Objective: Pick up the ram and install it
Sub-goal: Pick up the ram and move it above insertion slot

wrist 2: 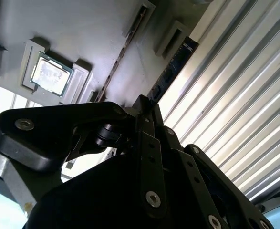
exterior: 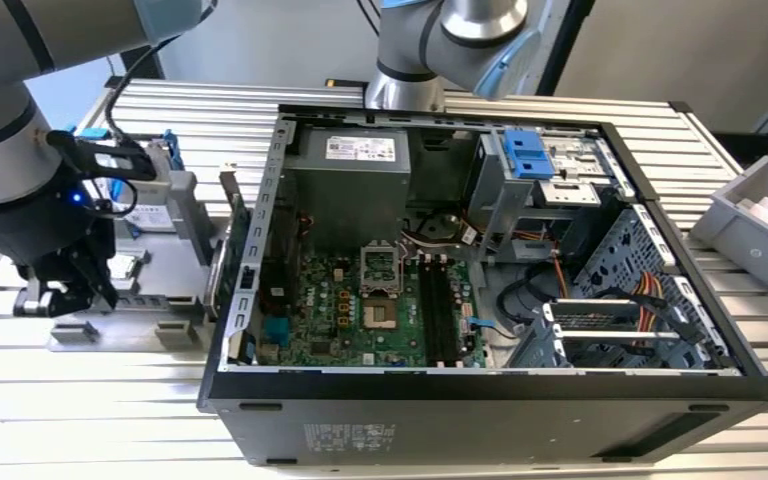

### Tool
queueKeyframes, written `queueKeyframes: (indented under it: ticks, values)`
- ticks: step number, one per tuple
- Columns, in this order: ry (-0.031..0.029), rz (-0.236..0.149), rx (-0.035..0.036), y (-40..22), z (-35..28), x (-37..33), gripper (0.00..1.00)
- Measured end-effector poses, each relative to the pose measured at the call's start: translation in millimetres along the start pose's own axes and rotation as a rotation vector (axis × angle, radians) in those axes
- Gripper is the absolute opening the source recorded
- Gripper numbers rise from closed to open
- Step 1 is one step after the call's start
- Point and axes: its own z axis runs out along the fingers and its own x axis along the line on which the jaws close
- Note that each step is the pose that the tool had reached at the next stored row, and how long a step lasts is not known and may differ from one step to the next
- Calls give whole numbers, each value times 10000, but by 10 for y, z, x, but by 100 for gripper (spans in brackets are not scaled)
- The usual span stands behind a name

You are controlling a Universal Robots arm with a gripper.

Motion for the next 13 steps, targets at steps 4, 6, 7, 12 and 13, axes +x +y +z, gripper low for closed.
queueKeyframes:
  ticks: [4,6,7,12,13]
  values:
    - [0,-1,1,3,-45,-1,0]
    - [0,0,0,5,-71,-2,0]
    - [0,0,0,6,-85,-2,0]
    - [0,-1,0,9,-153,-4,0]
    - [0,0,0,10,-168,-5,0]
